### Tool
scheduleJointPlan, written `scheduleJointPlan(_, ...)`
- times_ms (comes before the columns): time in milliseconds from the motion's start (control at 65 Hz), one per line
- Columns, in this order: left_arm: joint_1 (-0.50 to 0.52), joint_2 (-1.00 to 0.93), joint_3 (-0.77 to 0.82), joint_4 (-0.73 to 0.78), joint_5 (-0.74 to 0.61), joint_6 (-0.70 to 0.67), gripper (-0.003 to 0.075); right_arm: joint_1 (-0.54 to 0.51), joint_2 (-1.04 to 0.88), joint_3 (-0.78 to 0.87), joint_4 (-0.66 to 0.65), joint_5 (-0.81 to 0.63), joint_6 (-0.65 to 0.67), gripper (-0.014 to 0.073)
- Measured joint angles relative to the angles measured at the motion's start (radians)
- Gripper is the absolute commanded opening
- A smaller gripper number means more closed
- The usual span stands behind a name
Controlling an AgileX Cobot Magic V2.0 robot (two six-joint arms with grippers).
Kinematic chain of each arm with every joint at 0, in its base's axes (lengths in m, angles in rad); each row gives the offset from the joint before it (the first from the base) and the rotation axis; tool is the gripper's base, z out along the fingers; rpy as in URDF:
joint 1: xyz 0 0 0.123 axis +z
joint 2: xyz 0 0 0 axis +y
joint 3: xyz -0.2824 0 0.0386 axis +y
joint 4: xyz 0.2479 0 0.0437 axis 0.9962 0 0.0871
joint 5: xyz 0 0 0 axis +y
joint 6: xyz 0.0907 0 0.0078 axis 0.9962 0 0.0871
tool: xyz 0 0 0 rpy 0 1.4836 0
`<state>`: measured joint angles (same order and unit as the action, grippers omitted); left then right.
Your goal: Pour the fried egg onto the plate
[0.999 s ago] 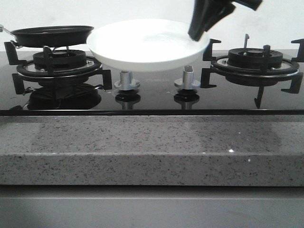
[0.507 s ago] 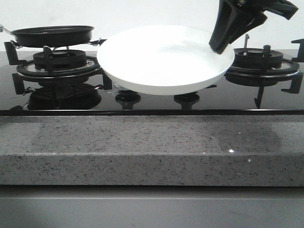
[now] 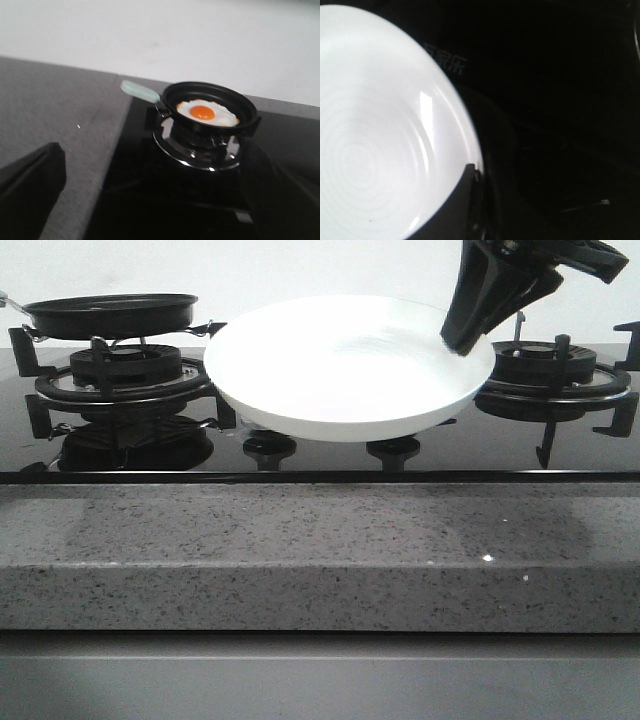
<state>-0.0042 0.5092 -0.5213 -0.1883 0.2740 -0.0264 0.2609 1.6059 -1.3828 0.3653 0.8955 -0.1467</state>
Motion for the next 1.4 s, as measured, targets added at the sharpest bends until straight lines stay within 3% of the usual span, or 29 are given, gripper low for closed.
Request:
scheduleJointPlan(185, 0.000, 0.190, -0.086, -0.215, 0.179, -0.008, 0.0692, 0.000, 0.000, 0.000, 0.000, 0.000, 0.000, -0.0041)
scheduleJointPlan(461, 0.074, 0.524, -0.267, -0.400, 0.255, 0.002, 0.0692, 0.000, 0.000, 0.000, 0.000, 0.001, -0.001, -0.0041)
scheduleJointPlan(554, 0.128, 0.602, -0.322, -0.495, 0.287, 0.077, 0.0692, 0.000, 0.000, 0.000, 0.000, 0.001, -0.001, -0.0041)
scheduleJointPlan(723, 0.272, 0.742, -0.417, -0.828, 0.420, 0.340, 0.0692, 0.000, 0.000, 0.000, 0.000, 0.001, -0.001, -0.0041)
scheduleJointPlan(876, 0.380, 0.888, -0.486, -1.046, 0.541, 0.492, 0.0692, 0.000, 0.000, 0.000, 0.000, 0.001, -0.001, -0.0041)
scheduleJointPlan(1107, 0.405, 1.067, -0.606, -1.170, 0.608, 0.560, 0.0692, 0.000, 0.000, 0.000, 0.000, 0.001, -0.002, -0.0041)
scheduleJointPlan(1399, 0.405, 1.216, -0.758, -1.208, 0.646, 0.566, 0.0692, 0.000, 0.000, 0.000, 0.000, 0.001, -0.002, -0.0041)
